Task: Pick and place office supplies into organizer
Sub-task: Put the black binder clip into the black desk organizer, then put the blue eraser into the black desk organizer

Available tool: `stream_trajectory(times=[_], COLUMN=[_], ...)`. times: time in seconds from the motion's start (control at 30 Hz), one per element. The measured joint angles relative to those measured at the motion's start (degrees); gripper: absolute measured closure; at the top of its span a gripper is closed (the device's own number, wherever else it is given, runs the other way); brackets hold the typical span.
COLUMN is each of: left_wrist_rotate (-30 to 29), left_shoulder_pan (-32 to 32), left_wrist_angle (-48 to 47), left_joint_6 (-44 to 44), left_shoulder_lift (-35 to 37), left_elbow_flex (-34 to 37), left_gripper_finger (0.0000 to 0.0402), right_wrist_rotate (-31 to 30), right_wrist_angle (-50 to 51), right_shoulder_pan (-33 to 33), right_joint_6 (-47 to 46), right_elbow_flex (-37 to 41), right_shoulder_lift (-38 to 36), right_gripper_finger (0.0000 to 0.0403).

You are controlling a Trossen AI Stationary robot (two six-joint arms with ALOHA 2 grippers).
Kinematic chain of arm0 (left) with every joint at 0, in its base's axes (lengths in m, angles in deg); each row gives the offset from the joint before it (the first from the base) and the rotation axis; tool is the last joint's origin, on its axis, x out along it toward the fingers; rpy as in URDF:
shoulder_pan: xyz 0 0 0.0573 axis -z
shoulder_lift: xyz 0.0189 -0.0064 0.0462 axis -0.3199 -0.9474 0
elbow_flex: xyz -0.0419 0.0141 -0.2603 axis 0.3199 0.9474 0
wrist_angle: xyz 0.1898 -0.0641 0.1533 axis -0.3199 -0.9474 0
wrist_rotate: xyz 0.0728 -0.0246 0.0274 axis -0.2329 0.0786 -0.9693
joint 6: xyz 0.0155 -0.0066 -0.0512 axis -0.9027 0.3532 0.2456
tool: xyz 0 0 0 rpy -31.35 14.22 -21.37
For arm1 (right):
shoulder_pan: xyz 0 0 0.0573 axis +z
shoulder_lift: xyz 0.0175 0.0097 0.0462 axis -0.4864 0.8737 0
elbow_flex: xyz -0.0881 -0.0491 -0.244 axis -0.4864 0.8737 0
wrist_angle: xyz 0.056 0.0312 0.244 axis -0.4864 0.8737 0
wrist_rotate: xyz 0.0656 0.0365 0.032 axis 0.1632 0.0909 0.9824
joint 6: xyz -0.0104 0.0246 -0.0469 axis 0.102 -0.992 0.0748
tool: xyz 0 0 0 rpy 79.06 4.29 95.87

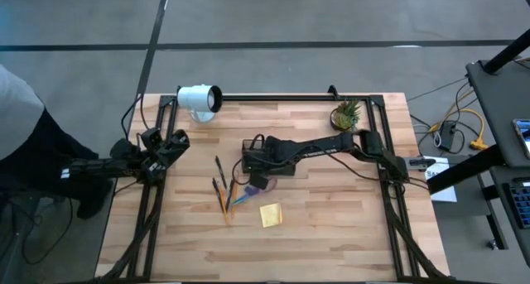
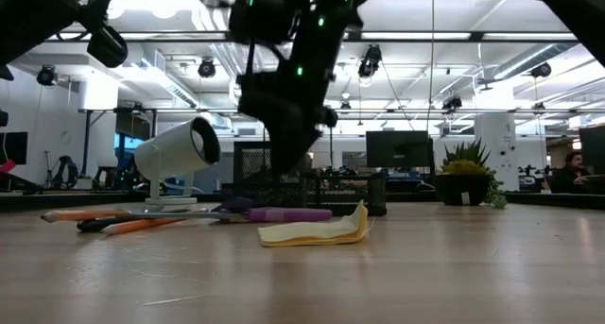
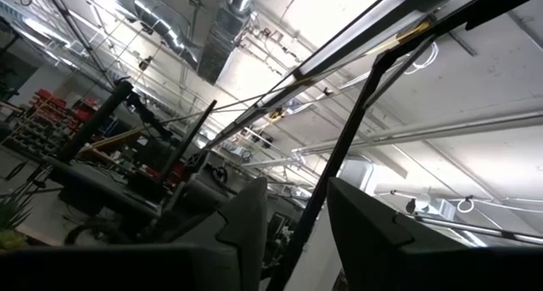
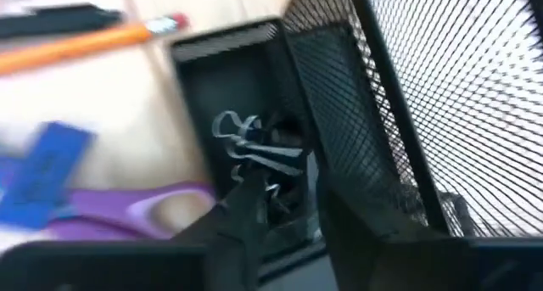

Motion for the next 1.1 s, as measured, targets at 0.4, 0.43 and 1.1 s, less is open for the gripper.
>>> stream_trajectory(times=[0.4, 0.43, 1.1], left_wrist_rotate=[0.0, 0.0, 0.0], left_shoulder_pan=[0.0, 0.0, 0.0], left_wrist_angle=[0.0, -0.1, -0.1], left_joint_6=[0.0, 0.0, 0.0], left_shoulder_lift=[0.0, 0.0, 0.0], left_elbow_flex=[0.0, 0.0, 0.0], left_gripper_finger=[0.0292, 0.0292, 0.0292], right_wrist_rotate=[11.9, 13.6, 8.0], right_wrist_angle=[-1.1, -1.1, -12.4], right_shoulder_pan=[4.0, 4.4, 9.2], right_joint_6=[13.6, 15.2, 31.8], right_elbow_flex=[0.0, 0.1, 1.9], right_shoulder_lift=[-2.7, -2.6, 2.9], right_gripper_finger=[0.0221, 0.0221, 0.0223])
